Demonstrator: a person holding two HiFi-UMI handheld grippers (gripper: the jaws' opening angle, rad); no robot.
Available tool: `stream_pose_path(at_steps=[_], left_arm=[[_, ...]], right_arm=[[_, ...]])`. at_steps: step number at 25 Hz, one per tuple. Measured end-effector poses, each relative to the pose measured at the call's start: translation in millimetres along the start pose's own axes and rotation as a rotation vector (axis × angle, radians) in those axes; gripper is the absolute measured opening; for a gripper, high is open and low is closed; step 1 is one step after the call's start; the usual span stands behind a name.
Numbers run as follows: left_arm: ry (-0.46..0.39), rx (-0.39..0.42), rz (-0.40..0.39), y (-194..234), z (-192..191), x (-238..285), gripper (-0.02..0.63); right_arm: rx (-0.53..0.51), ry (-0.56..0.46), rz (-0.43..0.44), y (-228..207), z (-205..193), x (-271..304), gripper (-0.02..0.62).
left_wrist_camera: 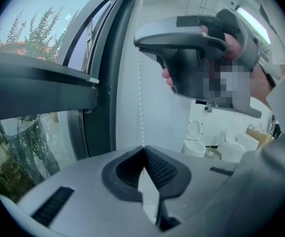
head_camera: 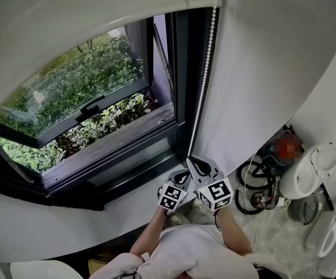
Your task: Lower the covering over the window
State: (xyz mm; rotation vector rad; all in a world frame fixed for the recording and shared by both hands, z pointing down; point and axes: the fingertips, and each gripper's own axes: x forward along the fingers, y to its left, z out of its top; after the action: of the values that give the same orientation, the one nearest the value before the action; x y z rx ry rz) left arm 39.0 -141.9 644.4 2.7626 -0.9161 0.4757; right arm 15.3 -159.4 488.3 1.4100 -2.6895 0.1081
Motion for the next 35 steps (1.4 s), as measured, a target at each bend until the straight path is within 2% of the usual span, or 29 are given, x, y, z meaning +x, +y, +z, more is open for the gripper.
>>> stream_pose_path(at_steps=[12,20,24,26,30,35], left_arm=[[0.078,-0.026,0.003,2.7,-50.9,15.3,0.014],[0.080,-0.070,-0.031,-0.7,-60.4,-3.3,0.021],[-0.003,-0.077,-0.024,4.7,-13.9,-33.5,0.075],[-0.063,-0.059,-0.009,9.4,19.7,-48.9,0.077],[-0.207,0.006,0.021,15.6,96.5,-79.5,0.077],[-0.357,0.111,0.015,12.7,188.5,-108.7,0.077]], right_arm=[[-0.011,0.084,0.013,-0.6,-45.3,4.2,0.008],[0.001,0.083,0.011,-1.2,-59.1,5.0,0.008],[0.006,0.086,0.009,-3.7,-58.4,4.5,0.008],[0.008,0.086,0.010,-4.3,-58.3,3.3,0.008],[0.006,0.090,0.012,-5.0,-58.2,0.7,0.008],[0.006,0.093,0.007,-5.8,-58.1,-0.6,0.009]])
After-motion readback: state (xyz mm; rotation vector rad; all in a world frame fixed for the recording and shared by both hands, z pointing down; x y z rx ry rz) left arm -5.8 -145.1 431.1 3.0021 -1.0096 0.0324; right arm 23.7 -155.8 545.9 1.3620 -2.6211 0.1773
